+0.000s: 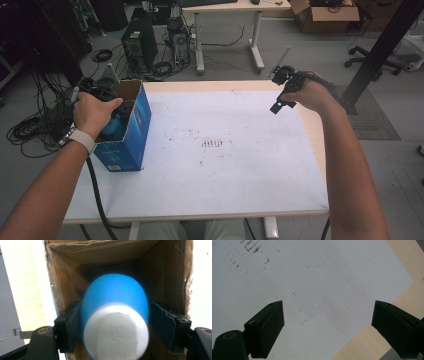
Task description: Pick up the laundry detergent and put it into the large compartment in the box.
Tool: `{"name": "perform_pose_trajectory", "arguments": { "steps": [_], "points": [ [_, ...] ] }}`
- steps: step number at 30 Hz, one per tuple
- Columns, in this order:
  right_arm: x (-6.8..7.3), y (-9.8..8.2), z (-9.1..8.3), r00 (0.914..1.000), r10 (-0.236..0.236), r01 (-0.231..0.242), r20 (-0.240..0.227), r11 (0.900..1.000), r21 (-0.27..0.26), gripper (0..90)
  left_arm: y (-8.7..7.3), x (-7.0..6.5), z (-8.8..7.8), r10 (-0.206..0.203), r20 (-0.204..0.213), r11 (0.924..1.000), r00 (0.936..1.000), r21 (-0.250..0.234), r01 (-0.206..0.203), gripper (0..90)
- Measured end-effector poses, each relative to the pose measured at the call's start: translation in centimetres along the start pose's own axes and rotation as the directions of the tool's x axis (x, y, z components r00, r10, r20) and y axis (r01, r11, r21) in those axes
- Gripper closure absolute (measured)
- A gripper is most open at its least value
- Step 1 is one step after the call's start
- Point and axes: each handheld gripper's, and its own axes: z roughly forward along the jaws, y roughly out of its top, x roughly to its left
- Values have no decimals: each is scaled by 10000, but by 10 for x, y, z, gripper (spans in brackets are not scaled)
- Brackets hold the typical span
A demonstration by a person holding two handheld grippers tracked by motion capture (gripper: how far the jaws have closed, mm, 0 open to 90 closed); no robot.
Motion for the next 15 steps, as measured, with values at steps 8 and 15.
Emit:
{"name": "perform_pose_trajectory", "arguments": {
  "steps": [8, 15],
  "points": [
    [2, -2, -3, 10000, -13, 13, 12, 10000, -52, 108, -2, -1, -16, 95, -104, 9995, 9999, -291, -98, 248],
    [4, -6, -7, 10000, -14, 15, 41, 9999, -104, 108, -5, -4, -32, 262, -96, 9986, 9996, -459, -266, 245]
  ]
}}
